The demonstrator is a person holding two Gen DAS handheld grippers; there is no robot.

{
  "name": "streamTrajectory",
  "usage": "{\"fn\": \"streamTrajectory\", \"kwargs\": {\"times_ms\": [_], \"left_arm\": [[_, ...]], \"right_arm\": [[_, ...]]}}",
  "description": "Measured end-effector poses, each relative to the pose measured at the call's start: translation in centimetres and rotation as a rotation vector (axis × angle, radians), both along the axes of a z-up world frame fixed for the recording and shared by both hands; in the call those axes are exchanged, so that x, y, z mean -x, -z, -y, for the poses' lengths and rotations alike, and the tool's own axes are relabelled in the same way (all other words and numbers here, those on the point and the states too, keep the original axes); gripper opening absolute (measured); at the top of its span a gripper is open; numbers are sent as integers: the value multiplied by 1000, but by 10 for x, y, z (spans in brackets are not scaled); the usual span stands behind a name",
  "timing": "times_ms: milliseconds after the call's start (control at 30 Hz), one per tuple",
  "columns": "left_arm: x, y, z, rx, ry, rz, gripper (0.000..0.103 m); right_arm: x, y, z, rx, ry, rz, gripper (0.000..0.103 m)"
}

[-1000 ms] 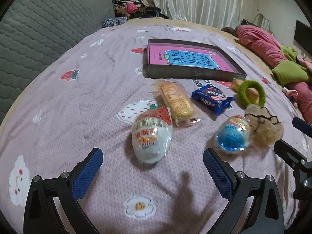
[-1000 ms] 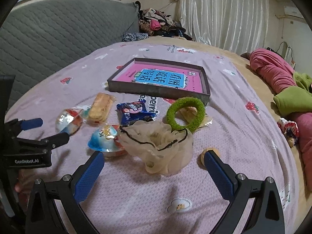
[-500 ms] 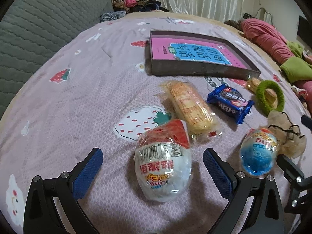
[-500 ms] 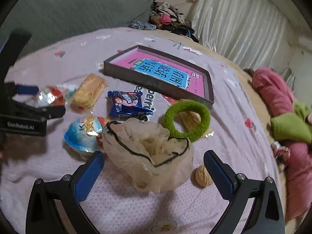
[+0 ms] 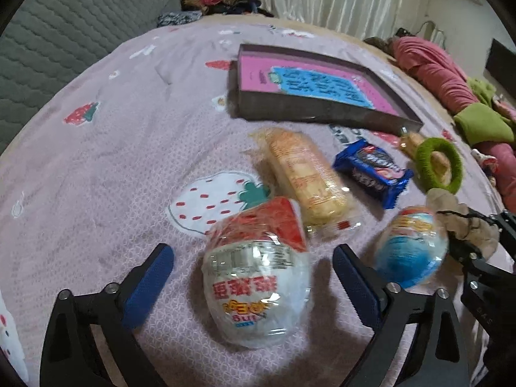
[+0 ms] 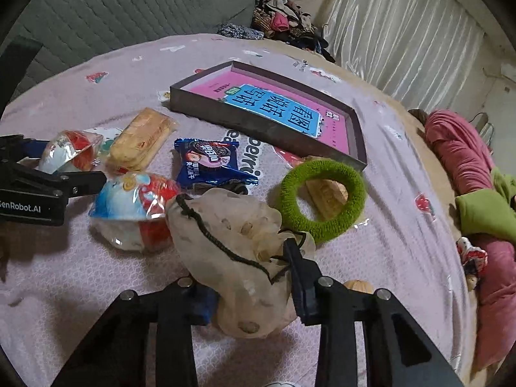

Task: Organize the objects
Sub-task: 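Grasp the white-red wrapped egg with left tool while right tool grasps beige mesh toy, then carry the egg and mesh toy with both tools over the book tray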

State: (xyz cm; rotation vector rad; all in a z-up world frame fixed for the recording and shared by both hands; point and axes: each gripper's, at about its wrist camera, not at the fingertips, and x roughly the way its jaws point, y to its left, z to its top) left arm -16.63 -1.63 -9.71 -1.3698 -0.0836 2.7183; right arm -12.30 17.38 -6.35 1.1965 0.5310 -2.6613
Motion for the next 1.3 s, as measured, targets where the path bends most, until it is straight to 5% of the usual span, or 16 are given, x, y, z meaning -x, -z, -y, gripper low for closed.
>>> {"fn": "streamTrajectory", "kwargs": {"times_ms": [67, 167, 600, 1300], "left_arm": [[-3, -1, -3, -7, 15, -3, 90], [-6, -2, 0, -65, 35, -10, 52], [-14, -8, 1, -38, 35, -17, 51], [-46, -76, -25, 23, 57, -121, 51]], "right_arm": [[-1, -1, -3, 13, 4, 2, 34], [-1, -2, -5, 38, 7, 1, 32], [-12, -12, -6, 84, -1, -11, 25], [-40, -69, -14, 214, 11, -81, 23]]}}
